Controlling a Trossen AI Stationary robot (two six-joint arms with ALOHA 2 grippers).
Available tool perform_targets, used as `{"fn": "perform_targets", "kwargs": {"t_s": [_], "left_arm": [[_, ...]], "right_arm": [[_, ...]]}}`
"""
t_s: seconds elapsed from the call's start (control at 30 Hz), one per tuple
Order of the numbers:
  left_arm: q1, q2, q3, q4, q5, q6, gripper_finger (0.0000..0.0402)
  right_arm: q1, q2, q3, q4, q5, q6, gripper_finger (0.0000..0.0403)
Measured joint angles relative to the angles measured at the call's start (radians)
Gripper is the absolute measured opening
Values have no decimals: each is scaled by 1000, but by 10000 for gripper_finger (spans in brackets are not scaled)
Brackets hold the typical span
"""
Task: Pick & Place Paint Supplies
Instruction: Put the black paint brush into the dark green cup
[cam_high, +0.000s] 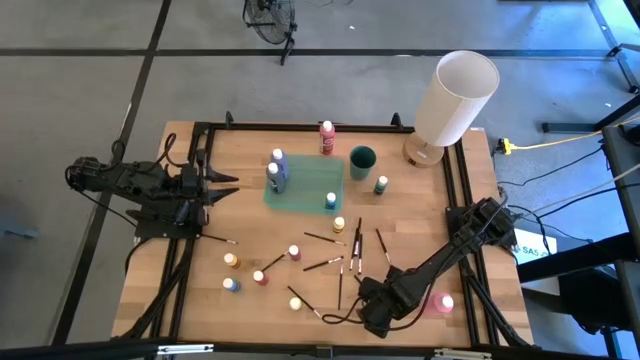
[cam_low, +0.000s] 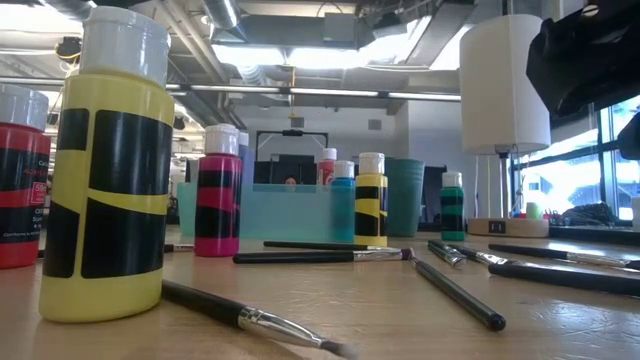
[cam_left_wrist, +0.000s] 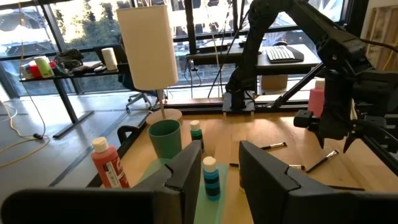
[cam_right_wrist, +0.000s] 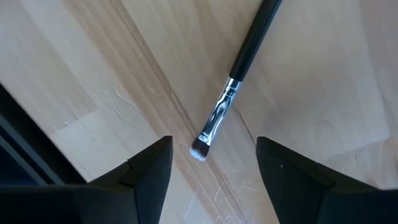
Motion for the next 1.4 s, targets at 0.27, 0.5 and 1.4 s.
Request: {"fn": "perform_targets", "kwargs": {"t_s": [0.27,0.5,1.4], "left_arm": [[0,0,0,0,0,0,104],[0,0,0,-2,0,0,104],[0,0,0,-22,0,0,104]], "right_arm": [[-1,42,6,-8,-51,19,234],[-2,56,6,-13,-61,19,234],[1,58,2,-45,-17,19,103]]}}
